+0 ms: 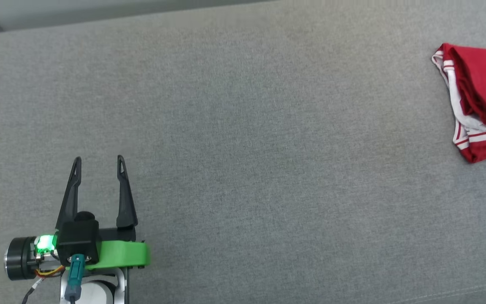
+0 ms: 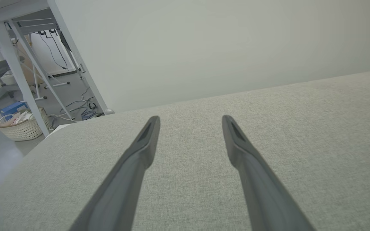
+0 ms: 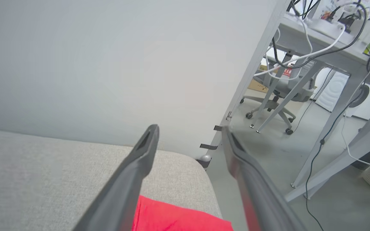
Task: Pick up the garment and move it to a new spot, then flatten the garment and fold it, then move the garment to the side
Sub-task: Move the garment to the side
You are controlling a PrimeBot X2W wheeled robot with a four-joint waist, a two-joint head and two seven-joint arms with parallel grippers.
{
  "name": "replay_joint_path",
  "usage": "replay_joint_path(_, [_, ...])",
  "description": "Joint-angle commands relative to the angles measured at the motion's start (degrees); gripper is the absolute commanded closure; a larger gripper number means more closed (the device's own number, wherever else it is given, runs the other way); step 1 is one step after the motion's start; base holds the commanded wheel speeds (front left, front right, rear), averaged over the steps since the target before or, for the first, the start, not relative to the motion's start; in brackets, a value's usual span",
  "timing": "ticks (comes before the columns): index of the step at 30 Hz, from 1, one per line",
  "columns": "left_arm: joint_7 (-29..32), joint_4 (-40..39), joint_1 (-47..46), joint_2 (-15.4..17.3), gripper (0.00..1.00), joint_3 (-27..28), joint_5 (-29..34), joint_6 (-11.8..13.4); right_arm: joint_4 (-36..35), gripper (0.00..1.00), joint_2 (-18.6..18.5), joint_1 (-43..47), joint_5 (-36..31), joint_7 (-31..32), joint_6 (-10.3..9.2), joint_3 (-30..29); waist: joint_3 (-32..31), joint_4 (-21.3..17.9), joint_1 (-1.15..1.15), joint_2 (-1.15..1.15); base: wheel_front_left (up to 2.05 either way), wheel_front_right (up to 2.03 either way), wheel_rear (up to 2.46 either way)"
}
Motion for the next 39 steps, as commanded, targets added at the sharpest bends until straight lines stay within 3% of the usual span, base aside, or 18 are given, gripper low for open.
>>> replay_joint_path(1, [-0.33,0.24,0.73,0.37,0.00,0.32,-0.46,-0.27,-3.66,0.00,2.09,2.94,-2.20,-0.45,-0.04,-2.69,-3.34,0.78,0.00,0.00,0.00,0.00,0.00])
replay_joint_path(5, [-0.33,0.87,1.70,0.19,0.00,0.63,-0.72,-0.82,-16.12,0.00,8.78,11.29,-8.01,-0.46,-0.04,-9.97,-5.43,1.95,0.00,0.00,0.00,0.00,0.00])
replay_joint_path(10, [-0.33,2.09,2.43,-0.37,0.00,0.21,-0.64,-1.71,-28.48,0.00,16.63,20.80,-13.20,-0.47,-0.04,-13.15,-7.66,3.66,0.00,0.00,0.00,0.00,0.00])
replay_joint_path(20, [-0.33,4.71,3.56,-1.06,0.00,-0.43,-0.37,-3.39,-36.65,0.00,27.42,38.08,-16.18,-0.47,-0.04,-12.20,-11.66,6.81,0.00,0.00,0.00,0.00,0.00])
replay_joint_path(29, [-0.33,5.29,4.59,-1.35,0.00,-0.10,-0.96,-4.94,-39.00,0.00,30.79,47.83,-16.53,-0.48,-0.04,-14.02,-14.10,7.72,0.00,0.00,0.00,0.00,0.00])
replay_joint_path(39, [-0.33,5.94,6.60,-1.82,0.00,0.64,-1.66,-6.88,-40.30,0.00,32.50,52.94,-16.73,-0.48,-0.04,-14.49,-15.70,8.11,0.00,0.00,0.00,0.00,0.00])
